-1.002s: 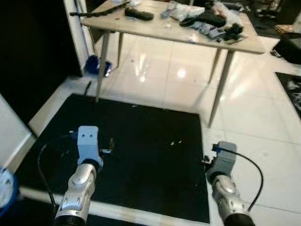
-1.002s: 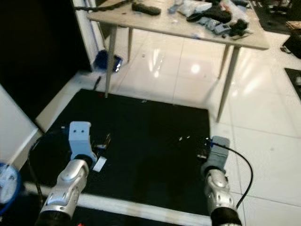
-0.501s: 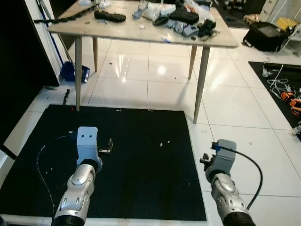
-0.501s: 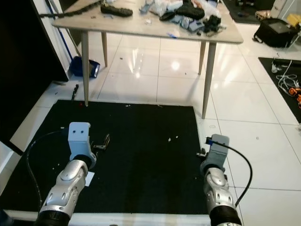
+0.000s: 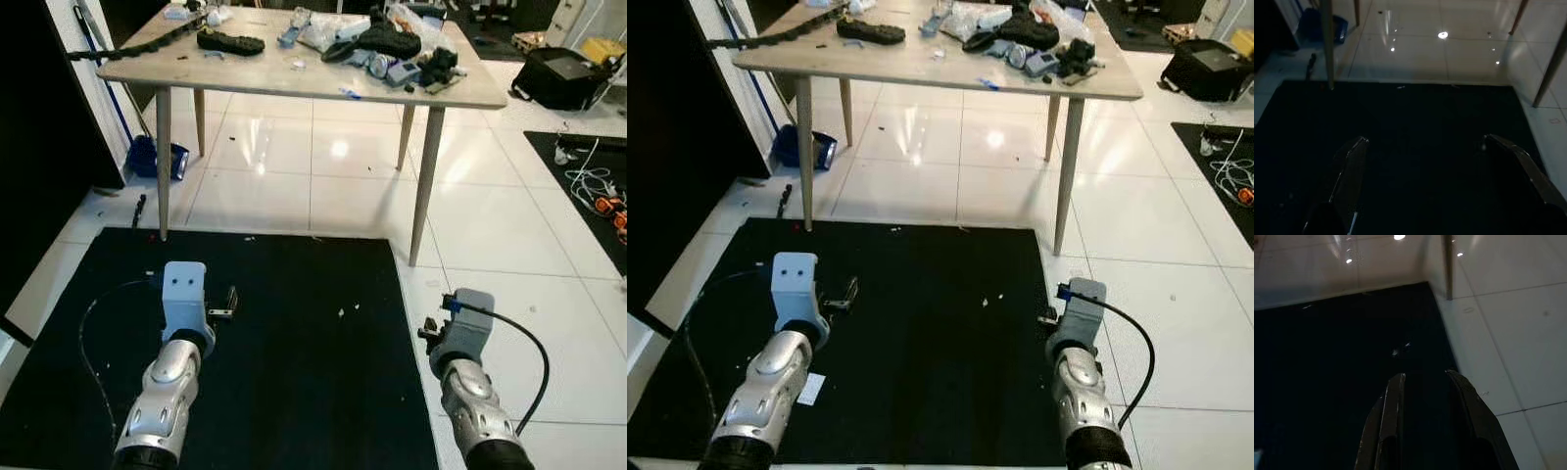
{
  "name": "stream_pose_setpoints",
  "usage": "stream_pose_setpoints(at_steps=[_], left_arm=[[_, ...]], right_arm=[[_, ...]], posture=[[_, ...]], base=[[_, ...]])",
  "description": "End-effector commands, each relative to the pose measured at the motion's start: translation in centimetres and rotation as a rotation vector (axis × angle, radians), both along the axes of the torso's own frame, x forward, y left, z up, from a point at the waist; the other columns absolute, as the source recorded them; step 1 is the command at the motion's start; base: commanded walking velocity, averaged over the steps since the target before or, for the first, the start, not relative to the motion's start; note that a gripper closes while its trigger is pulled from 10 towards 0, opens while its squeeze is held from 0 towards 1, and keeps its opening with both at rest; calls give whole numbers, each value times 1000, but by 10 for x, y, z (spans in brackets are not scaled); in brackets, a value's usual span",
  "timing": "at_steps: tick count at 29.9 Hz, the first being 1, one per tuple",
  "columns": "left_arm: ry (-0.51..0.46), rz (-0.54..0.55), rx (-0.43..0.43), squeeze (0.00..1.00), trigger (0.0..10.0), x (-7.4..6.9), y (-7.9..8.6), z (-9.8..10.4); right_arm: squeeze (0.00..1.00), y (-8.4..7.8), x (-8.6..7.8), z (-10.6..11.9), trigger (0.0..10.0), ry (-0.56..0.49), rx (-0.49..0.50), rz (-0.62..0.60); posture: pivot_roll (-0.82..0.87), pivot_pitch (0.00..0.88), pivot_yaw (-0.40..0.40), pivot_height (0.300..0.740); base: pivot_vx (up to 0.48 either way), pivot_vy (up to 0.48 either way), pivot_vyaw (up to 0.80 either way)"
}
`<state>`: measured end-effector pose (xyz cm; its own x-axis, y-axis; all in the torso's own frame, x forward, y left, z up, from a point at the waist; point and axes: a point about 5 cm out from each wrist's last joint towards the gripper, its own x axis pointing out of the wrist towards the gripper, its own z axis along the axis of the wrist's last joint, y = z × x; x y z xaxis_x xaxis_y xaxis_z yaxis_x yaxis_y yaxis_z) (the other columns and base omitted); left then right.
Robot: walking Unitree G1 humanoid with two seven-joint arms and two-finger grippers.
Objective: Picking trash to rubbish bin
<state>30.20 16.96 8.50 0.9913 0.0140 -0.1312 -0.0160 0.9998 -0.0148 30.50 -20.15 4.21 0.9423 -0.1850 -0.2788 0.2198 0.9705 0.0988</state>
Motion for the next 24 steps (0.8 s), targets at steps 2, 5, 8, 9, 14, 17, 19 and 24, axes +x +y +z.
stream_pose_setpoints(at_steps=[2,5,8,9,14,17,19,24], left_arm=[[24,1,7,0,10000,-4,2,-6],[24,-1,7,0,10000,-4,2,-6],[25,-2,7,0,10000,-5,2,-6],[25,-3,6,0,10000,-5,1,-6],[25,-4,5,0,10000,-5,1,-6],[24,-5,5,0,10000,-4,1,-6],[24,-5,5,0,10000,-4,1,-6],[23,-8,7,0,10000,-4,1,-6]], right_arm=[[0,-2,-5,-7,10000,29,6,-9],[0,-2,-6,-7,10000,31,6,-9],[0,-2,-6,-7,10000,31,7,-10],[0,-2,-6,-7,10000,31,7,-10],[0,-2,-6,-7,10000,32,6,-11],[0,-2,-6,-7,10000,31,7,-11],[0,-2,-6,-7,10000,31,7,-11],[0,-1,-6,-7,10000,31,9,-12]], posture=[[28,145,-13,740],[27,146,-12,740],[27,146,-12,740],[27,146,-12,740],[27,148,-12,740],[27,148,-11,740],[27,148,-11,740],[29,146,-8,740]], base=[[279,0,0],[279,0,0],[279,0,0],[277,0,0],[281,0,0],[277,0,0],[277,0,0],[279,0,0]])
